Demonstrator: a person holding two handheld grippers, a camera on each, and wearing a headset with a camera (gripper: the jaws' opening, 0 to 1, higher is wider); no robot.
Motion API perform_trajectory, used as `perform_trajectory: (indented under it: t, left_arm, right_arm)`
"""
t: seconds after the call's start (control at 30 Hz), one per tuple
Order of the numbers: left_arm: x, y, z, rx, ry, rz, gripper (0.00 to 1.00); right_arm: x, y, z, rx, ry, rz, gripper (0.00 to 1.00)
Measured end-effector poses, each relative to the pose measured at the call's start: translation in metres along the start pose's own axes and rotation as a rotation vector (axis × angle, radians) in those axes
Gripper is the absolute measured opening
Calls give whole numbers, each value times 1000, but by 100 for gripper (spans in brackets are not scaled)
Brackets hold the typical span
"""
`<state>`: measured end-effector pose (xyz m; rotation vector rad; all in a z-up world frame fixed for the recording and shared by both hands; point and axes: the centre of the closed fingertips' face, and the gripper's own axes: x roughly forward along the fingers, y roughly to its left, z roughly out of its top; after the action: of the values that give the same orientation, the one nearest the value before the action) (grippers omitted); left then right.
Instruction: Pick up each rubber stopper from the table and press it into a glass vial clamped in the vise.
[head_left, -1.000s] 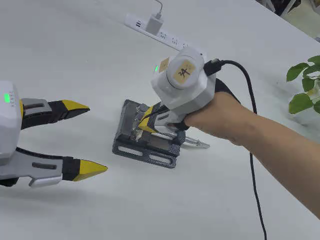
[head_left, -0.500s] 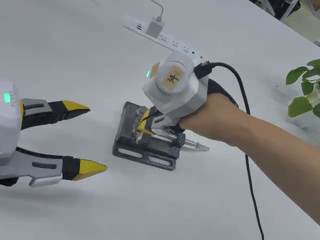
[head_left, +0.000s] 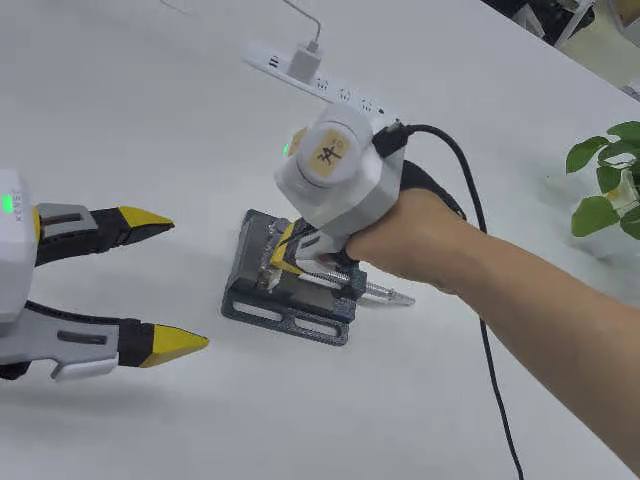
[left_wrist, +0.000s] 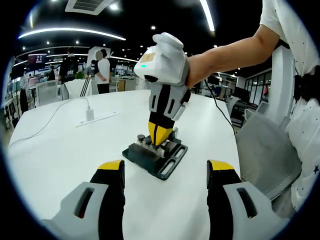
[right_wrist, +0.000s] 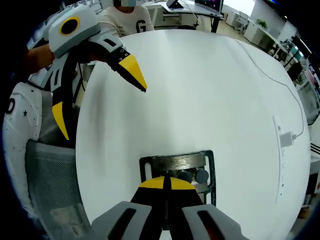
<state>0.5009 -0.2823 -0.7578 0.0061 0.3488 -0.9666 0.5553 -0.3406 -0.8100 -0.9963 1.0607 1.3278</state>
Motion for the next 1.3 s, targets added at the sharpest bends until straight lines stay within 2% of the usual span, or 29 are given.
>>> perform_trajectory:
  t: [0.1,0.2,0.37,0.53,0.9,1.0,1.17,1.3]
  left_arm:
    - [0,-3,2,14,8,-9,65]
    - [-2,-4,2,21,18,-14,66]
    - [-7,-6,4,40,36,-14,66]
    - [-11,-7,5,46,43,-6,66]
    - [-18,-10,6,59,67,0,66]
    - [-20,-11,6,62,69,5,66]
    - [-22,-12,7,65,74,8,67]
    - [-23,-13,8,73,81,6,68]
  right_arm:
    - [-2,0,-1,31,-29,-4,0]
    - [-2,1,-1,18,-32,-12,0]
    - [-4,0,-2,81,-83,-28,0]
    - [-4,0,-1,71,-114,-45,0]
    - [-6,0,-2,111,-198,-68,0]
    - [-9,0,1,130,-230,-70,0]
    - [-18,1,-2,142,-255,-81,0]
    - [-25,2,-4,162,-285,-91,4]
